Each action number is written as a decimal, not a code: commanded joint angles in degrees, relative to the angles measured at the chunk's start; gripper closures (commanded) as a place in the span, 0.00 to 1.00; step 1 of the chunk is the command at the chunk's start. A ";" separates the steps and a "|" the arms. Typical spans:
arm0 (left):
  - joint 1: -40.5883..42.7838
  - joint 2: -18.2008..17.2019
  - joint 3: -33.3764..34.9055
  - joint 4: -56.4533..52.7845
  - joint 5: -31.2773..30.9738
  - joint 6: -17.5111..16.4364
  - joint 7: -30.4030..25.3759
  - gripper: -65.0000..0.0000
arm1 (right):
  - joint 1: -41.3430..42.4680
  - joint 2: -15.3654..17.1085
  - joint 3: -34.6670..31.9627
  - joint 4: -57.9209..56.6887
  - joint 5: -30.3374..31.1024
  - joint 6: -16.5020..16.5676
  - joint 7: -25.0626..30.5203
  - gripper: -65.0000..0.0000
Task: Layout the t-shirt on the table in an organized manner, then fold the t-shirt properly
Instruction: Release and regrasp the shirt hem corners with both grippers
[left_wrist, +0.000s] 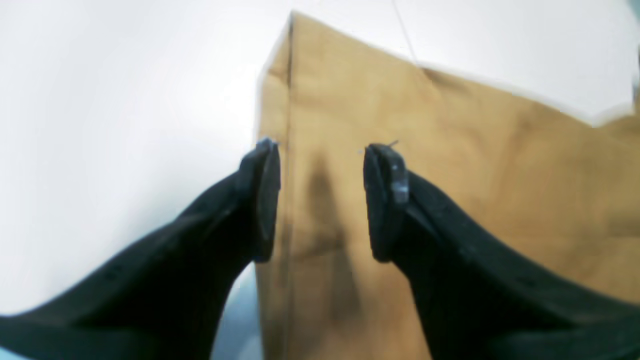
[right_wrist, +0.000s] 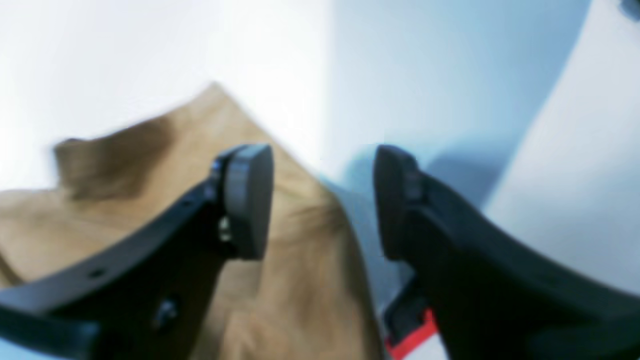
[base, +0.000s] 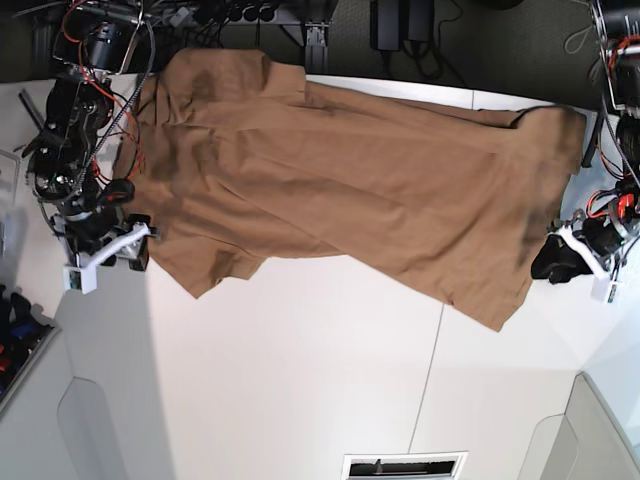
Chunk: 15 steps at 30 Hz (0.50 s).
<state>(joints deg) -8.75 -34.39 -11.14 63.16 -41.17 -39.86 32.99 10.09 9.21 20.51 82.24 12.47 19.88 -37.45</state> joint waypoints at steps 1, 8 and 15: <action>-2.89 -1.33 0.04 -1.73 -0.76 -0.14 -1.36 0.54 | 2.25 0.63 0.15 -0.74 0.37 -0.15 1.42 0.45; -8.90 -1.01 0.70 -9.29 -1.40 -0.14 -1.33 0.54 | 6.27 0.63 0.15 -7.87 0.35 0.90 1.18 0.45; -8.87 1.25 0.74 -9.81 3.06 -0.14 -4.59 0.54 | 6.23 0.59 0.15 -10.93 0.37 2.01 0.76 0.45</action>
<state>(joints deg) -16.19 -31.86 -10.07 52.69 -37.06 -39.51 29.47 15.18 9.21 20.60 70.83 12.45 21.47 -37.23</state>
